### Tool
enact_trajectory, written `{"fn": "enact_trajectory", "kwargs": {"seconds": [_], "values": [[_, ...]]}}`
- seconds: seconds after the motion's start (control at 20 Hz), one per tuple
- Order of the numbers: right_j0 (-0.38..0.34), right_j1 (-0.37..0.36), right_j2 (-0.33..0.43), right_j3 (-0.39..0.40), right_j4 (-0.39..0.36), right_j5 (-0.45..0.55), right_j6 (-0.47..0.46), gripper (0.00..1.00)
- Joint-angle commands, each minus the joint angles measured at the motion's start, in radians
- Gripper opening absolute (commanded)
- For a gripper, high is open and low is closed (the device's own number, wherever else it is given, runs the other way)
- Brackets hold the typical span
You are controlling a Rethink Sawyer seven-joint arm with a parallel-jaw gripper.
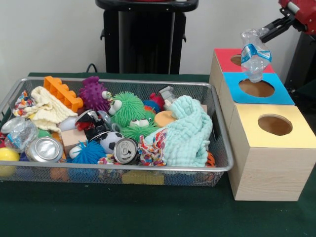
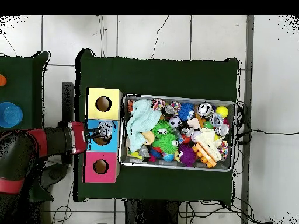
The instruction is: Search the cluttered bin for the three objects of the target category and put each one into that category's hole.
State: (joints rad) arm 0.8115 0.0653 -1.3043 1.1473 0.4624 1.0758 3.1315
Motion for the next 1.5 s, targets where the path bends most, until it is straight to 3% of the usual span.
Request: {"fn": "enact_trajectory", "kwargs": {"seconds": [0.05, 0.3, 0.45, 0.6, 1.5], "values": [[0.002, -0.07, 0.114, -0.005, -0.083, -0.051, -0.037, 0.0], [0.005, -0.082, 0.113, -0.001, -0.103, -0.047, -0.013, 0.0], [0.012, -0.109, 0.119, -0.013, -0.104, 0.031, -0.01, 0.0], [0.025, -0.093, 0.108, -0.025, -0.107, 0.065, 0.026, 0.0], [0.054, -0.059, 0.12, 0.023, -0.143, 0.014, 0.076, 0.0]]}}
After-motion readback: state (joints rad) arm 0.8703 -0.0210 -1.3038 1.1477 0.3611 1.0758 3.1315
